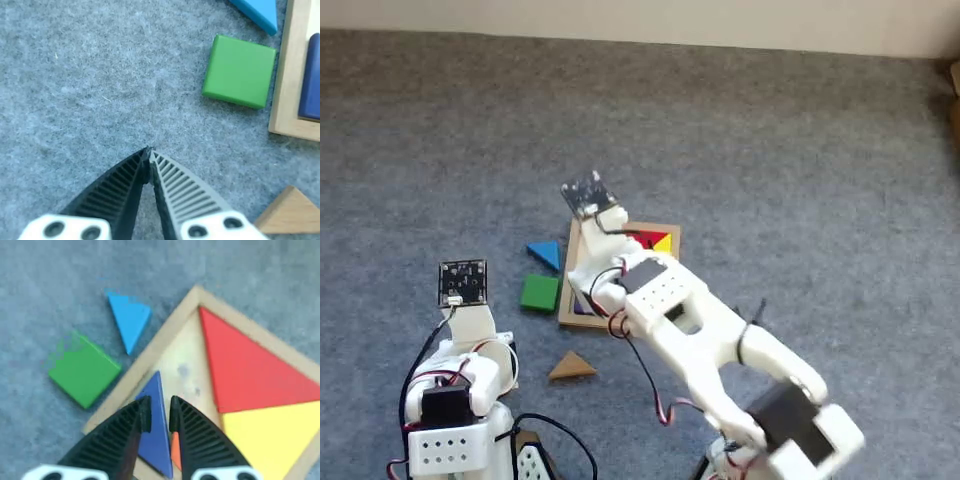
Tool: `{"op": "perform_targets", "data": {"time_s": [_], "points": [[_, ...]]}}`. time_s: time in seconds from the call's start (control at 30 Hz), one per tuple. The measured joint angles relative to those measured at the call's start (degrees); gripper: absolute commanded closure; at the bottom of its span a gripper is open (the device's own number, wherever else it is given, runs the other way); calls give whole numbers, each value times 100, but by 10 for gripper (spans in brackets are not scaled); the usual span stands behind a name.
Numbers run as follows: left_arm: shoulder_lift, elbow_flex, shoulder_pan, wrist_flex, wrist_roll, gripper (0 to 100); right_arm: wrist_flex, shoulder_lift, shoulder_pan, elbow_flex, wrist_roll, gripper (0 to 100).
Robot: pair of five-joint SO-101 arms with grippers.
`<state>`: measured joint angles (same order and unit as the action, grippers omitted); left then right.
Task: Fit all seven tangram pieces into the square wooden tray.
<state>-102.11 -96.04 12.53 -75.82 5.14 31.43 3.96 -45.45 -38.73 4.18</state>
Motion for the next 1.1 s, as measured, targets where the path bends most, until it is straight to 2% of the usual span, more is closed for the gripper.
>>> {"op": "perform_targets", "data": {"time_s": [0.2, 0.63, 0.77, 0.93, 1.1], "points": [[0, 0, 0, 0, 0, 993, 0, -299, 35, 18, 0, 929], [0, 0, 0, 0, 0, 993, 2338, -316, 26, 695, -18, 929], [0, 0, 0, 0, 0, 993, 2760, -229, 26, 756, -18, 929], [0, 0, 0, 0, 0, 993, 2875, 941, 158, 721, -18, 929], [0, 0, 0, 0, 0, 993, 2884, 2505, 571, 97, -18, 929]]}}
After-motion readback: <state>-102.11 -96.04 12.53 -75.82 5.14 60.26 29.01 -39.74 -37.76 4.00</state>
